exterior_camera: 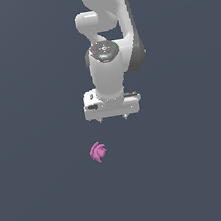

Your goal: Pick up the object and move it to a goal position.

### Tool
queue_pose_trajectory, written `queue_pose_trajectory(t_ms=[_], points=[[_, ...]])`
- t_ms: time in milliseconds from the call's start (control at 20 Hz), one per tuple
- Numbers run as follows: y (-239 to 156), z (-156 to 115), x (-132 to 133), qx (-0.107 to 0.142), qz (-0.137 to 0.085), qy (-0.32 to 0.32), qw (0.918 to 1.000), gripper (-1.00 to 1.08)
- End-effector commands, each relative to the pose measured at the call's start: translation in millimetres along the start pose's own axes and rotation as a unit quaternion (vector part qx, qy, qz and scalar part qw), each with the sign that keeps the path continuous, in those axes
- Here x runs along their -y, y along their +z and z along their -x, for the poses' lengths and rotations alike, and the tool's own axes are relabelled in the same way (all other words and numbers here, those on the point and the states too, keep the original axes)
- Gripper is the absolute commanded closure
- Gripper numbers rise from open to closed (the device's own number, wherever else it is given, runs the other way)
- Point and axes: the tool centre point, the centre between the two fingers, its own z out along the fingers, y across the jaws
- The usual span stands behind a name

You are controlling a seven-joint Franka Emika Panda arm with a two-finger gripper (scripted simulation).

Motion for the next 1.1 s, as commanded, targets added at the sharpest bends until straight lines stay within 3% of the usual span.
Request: queue_pose_trajectory(t_ms=[0,450,1050], points=[[0,0,0,0.0,0.0,0.0,1.0,-0.92],[-21,-6,21,-0.009,-0.009,-0.001,0.9999,-0.92],[-2,-23,0,-0.007,-0.011,0.056,0.9983,-0.92]])
